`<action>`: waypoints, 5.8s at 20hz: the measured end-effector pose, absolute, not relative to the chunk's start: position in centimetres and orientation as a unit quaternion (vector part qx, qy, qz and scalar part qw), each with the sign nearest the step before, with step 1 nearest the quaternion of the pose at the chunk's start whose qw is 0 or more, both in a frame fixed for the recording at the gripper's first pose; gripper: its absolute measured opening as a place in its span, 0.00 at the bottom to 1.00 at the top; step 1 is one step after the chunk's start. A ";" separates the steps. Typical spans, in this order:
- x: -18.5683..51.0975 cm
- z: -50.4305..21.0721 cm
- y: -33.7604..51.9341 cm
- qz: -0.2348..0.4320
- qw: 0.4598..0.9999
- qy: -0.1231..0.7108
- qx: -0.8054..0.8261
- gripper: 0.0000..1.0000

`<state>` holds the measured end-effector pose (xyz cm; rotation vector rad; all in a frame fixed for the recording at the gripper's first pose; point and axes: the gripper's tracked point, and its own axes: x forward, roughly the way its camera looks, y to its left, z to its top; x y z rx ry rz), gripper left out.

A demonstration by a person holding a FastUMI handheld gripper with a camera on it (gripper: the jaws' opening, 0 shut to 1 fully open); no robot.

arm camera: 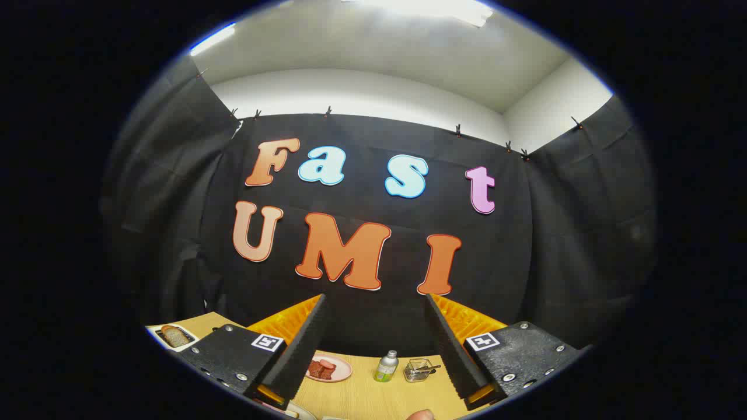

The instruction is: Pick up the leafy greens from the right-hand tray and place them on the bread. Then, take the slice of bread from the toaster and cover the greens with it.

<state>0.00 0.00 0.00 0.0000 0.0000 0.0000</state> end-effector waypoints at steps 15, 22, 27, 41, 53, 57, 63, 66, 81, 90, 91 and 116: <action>2.1 0.6 1.2 0.009 1.000 -0.001 0.027 0.98; 1.2 -2.5 2.2 0.022 0.999 0.028 0.026 0.98; 0.0 -8.6 3.0 0.045 0.994 0.095 0.043 0.98; -6.9 -29.7 2.2 0.055 0.922 0.382 0.001 0.96; -12.5 -40.3 3.8 0.087 0.830 0.551 0.000 0.93; -14.1 -42.9 4.2 0.091 0.794 0.601 -0.006 0.89; -15.5 -45.8 4.8 0.094 0.749 0.656 0.001 0.84; -15.9 -46.9 5.1 0.092 0.735 0.672 -0.004 0.79; -15.1 -45.5 5.6 0.061 0.743 0.659 0.099 0.02; -12.9 -39.2 7.7 0.095 0.778 0.609 0.120 0.02; -12.8 -38.5 8.3 0.105 0.780 0.605 0.121 0.02; -15.9 -37.2 22.9 0.292 0.738 0.607 0.039 0.02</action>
